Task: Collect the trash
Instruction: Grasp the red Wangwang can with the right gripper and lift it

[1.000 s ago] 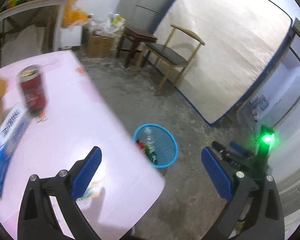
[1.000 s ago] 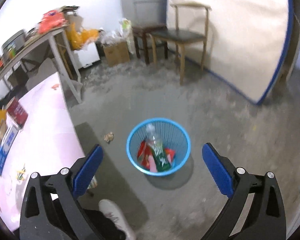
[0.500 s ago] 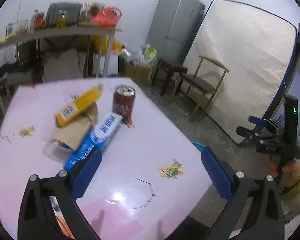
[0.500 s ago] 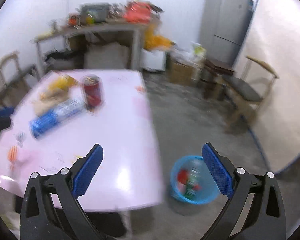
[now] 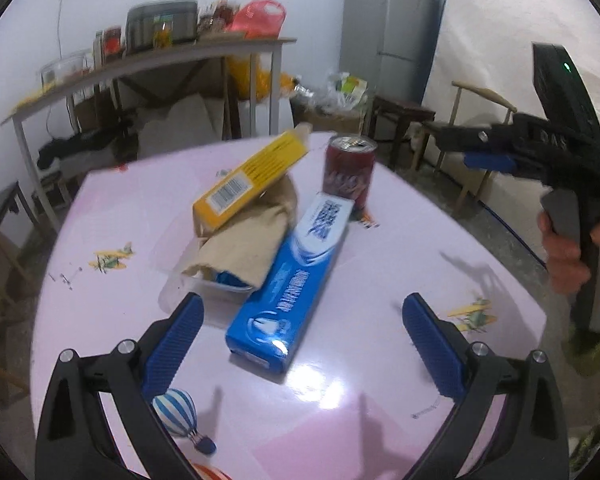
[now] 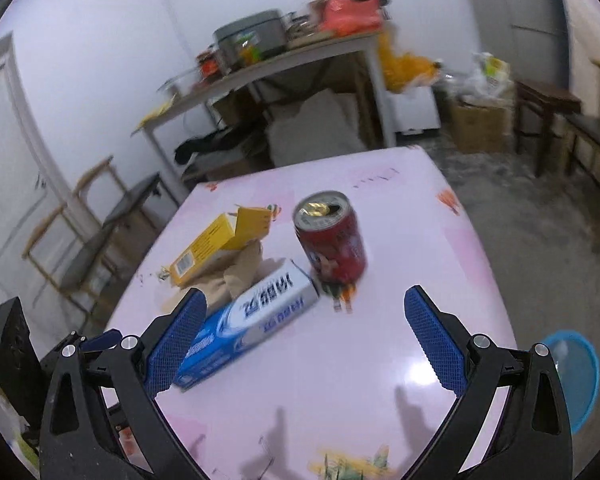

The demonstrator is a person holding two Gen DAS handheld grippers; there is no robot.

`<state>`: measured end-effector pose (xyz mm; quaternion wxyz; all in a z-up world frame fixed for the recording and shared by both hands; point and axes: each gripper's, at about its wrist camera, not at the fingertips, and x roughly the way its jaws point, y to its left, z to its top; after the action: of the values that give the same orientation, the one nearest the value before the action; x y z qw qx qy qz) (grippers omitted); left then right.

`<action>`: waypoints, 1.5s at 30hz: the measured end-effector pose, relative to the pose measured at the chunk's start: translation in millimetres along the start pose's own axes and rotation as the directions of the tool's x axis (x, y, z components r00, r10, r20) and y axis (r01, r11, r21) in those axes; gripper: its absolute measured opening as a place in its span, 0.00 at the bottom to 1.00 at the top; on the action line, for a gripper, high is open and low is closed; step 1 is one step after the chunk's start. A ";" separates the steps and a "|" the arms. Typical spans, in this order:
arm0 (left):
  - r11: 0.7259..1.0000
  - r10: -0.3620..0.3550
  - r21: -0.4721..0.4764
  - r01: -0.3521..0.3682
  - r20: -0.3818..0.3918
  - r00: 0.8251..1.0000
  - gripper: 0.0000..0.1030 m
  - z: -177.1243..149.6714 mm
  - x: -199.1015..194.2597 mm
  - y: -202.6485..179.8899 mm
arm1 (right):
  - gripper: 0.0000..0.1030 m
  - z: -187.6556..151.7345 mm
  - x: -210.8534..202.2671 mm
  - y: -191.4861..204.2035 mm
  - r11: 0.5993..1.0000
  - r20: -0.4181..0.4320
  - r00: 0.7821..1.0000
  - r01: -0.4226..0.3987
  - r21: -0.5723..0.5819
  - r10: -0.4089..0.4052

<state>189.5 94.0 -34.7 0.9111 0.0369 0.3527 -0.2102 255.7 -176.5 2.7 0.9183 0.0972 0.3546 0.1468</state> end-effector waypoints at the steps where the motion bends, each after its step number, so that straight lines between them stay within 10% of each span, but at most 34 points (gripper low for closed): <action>1: 1.000 -0.002 -0.008 0.002 -0.015 1.000 0.94 1.5 5.2 2.8 | 0.93 8.1 15.8 2.1 1.000 -0.017 1.000 0.008 -0.027 -0.008; 11: 0.998 -0.056 -0.047 0.048 -0.170 0.984 0.69 -2.6 52.6 24.9 | 0.92 38.9 100.3 -17.2 0.993 -0.111 0.994 -0.017 -0.118 0.004; 16: 0.998 -0.041 -0.063 0.028 -0.210 0.977 0.60 -3.9 59.5 20.7 | 0.75 39.6 117.9 -24.1 0.994 -0.161 0.987 -0.026 -0.111 0.008; 18: 0.995 -0.058 -0.094 0.038 -0.216 0.975 0.55 -5.9 60.5 21.0 | 0.63 37.0 116.4 -23.4 0.994 -0.168 0.985 -0.046 -0.099 0.029; 35: 0.971 -0.167 -0.212 0.108 -0.285 0.944 0.51 -40.6 13.3 -24.4 | 0.63 -42.2 13.9 -9.1 0.997 -0.244 0.970 -0.004 -0.080 -0.016; 41: 0.927 -0.327 -0.287 0.241 -0.306 0.894 0.51 -60.8 -6.3 -52.1 | 0.63 -77.7 -16.6 9.2 0.997 -0.281 0.959 -0.059 -0.045 0.044; 45: 0.858 -0.488 -0.327 0.396 -0.281 0.827 0.64 -57.5 -15.2 -68.5 | 0.63 -81.6 -24.0 6.3 0.999 -0.270 0.962 -0.054 -0.006 0.050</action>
<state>115.3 49.5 -62.2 0.7551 -0.1264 0.5334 -0.3596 182.1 -172.7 -40.1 0.8580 0.0794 0.4725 0.1852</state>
